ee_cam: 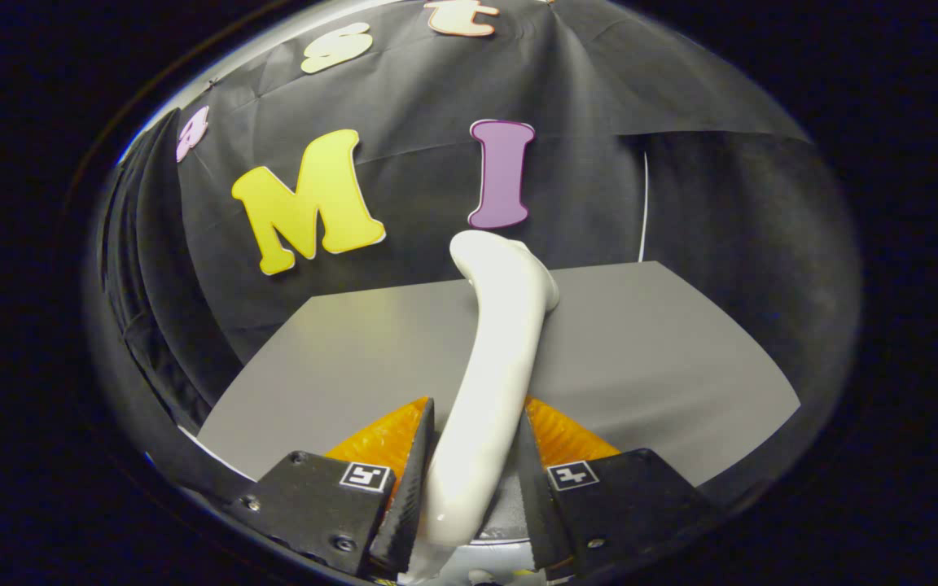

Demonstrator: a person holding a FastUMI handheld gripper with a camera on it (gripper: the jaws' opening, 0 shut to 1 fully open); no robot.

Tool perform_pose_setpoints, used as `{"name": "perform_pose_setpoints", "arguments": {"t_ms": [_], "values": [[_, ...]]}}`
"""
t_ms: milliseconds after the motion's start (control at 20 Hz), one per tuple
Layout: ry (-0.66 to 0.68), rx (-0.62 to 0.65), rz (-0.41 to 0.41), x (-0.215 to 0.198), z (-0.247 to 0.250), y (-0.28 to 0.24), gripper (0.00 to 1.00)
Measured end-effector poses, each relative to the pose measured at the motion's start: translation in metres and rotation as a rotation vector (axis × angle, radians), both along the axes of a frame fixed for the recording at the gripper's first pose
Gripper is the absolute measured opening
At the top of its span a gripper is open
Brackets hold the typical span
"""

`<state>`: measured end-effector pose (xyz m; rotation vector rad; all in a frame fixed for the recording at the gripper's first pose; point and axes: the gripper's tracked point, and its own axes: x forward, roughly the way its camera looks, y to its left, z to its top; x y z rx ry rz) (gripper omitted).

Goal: Iron the clothes twice with a garment steamer, once on the left side and once on the right side.

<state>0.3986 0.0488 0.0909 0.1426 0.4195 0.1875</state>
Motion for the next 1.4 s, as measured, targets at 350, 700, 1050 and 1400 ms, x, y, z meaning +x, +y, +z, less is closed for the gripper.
{"name": "perform_pose_setpoints", "arguments": {"t_ms": [350,700,1050,1400], "values": [[-0.035,0.078,0.038,-0.017,0.01,0.011,0.35],[-0.139,0.072,0.044,-0.077,0.06,0.036,0.35],[-0.25,0.088,0.044,-0.153,0.118,0.101,0.35],[-0.365,0.081,0.078,-0.211,0.171,0.189,0.35]]}}
